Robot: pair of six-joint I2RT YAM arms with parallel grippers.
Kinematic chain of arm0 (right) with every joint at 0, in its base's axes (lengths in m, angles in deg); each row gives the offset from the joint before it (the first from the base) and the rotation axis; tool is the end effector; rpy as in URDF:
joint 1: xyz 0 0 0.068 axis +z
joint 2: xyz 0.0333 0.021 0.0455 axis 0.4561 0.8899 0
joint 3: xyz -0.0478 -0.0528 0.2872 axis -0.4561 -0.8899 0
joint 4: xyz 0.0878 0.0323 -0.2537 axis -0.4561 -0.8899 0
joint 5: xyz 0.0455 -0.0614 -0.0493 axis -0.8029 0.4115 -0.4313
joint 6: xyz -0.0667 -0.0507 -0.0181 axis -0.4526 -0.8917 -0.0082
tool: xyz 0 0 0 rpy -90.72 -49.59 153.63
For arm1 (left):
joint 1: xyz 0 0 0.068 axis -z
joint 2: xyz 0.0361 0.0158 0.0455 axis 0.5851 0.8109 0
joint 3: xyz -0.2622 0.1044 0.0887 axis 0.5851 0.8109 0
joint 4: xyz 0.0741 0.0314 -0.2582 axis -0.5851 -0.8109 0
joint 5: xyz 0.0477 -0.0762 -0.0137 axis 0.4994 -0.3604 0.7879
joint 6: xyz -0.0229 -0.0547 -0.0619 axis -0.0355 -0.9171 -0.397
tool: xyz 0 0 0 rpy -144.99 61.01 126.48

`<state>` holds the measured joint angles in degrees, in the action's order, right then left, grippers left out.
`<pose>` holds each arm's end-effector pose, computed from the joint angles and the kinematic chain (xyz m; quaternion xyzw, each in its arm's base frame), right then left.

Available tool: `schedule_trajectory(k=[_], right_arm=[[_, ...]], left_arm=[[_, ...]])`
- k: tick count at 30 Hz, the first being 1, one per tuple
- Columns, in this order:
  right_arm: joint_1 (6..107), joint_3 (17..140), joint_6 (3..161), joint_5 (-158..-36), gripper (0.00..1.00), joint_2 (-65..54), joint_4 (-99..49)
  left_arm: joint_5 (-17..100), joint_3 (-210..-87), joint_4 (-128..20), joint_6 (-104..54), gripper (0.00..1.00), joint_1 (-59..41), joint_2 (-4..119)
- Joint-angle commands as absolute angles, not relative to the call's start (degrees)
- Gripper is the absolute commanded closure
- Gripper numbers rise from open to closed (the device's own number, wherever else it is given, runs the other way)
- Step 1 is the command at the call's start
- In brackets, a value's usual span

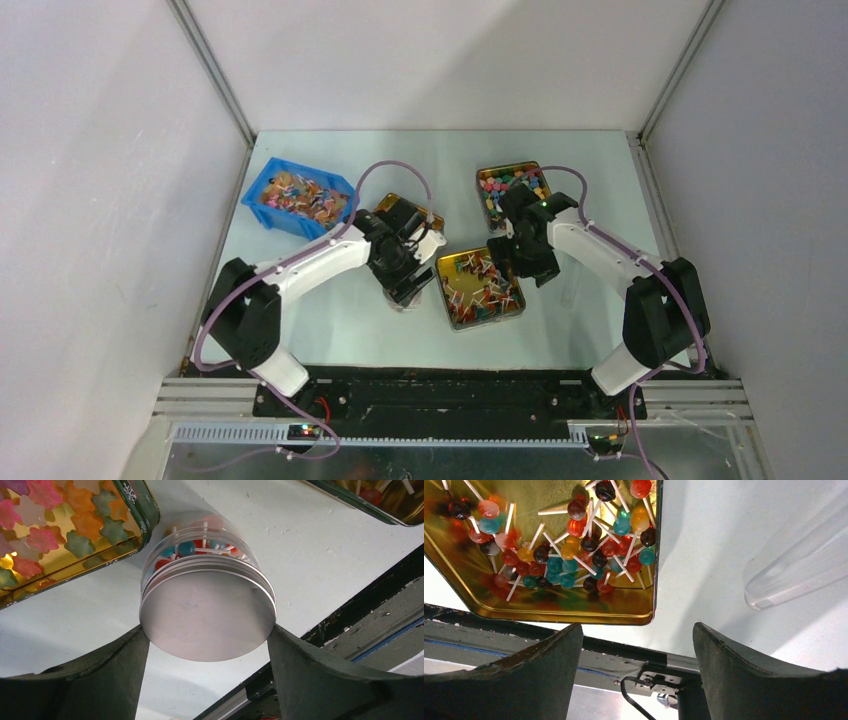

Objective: Pack the candies
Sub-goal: Close the bottle lid on the packing bottle.

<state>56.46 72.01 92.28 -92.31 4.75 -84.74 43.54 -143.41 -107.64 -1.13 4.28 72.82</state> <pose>0.2641 0.1526 0.2137 -0.1076 0.9914 0.0504 0.0549 0.2393 -0.2122 0.2106 0.4419 0.8860 -0.0844 0.1128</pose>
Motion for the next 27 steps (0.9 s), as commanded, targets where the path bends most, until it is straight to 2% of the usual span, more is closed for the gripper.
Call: schedule_trajectory(k=[1, 27], right_arm=[[57.06, 72.28, 91.56, -92.64, 0.17, 3.00, -85.47], [57.88, 72.28, 91.15, -93.50, 0.17, 3.84, -85.76]], left_arm=[[44.76, -145.66, -106.95, -0.21, 0.35, 4.85, 73.91], [48.25, -148.10, -108.36, 0.41, 0.35, 6.46, 78.90]])
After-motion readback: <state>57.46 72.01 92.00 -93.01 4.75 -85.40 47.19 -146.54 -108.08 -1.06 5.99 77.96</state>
